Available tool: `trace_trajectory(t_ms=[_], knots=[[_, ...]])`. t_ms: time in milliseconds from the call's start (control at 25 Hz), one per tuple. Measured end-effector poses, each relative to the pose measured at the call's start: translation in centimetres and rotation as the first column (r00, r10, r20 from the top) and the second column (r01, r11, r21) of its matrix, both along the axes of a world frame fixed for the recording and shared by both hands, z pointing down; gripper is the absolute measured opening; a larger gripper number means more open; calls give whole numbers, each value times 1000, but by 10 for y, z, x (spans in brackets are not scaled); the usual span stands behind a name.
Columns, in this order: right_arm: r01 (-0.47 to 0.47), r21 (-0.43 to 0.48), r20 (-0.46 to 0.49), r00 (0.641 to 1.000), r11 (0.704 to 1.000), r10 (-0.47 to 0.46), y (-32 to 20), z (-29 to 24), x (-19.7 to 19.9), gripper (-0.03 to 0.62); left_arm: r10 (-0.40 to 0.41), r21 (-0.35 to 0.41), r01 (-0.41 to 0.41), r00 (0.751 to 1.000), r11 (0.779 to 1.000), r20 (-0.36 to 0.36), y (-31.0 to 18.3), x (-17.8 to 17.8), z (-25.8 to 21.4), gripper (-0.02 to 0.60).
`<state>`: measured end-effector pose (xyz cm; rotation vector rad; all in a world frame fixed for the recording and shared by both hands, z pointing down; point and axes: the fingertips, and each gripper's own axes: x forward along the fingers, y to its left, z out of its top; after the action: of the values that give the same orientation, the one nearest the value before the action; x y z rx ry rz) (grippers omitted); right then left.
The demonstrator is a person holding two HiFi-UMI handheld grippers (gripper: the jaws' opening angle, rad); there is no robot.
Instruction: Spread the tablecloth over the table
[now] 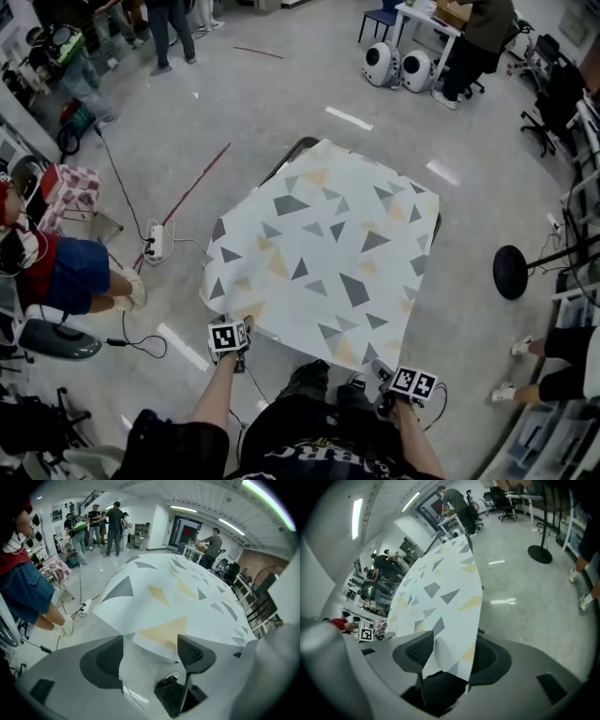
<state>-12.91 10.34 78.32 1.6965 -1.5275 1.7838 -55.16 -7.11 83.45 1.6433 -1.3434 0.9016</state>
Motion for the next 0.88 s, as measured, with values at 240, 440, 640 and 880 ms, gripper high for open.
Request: trace_trajectory(t_ms=[240,440,640,880], knots=[[-97,92,-113,988,991,108,-14,-39,45,256,-7,108,12,999,994,-50,-1,6,-29,356],[-35,214,-150,986,976,68,-53,-82,45,241,106,200,-88,991,976,-82,-14,35,-63,354],[19,341,-159,986,940,38,-95,-126,24,198,267,323,-221,958,920,-104,-27,87,-106,349],[131,472,-198,979,872,-40,-113,-189,-6,152,475,463,-355,864,812,-170,-17,171,-169,300]])
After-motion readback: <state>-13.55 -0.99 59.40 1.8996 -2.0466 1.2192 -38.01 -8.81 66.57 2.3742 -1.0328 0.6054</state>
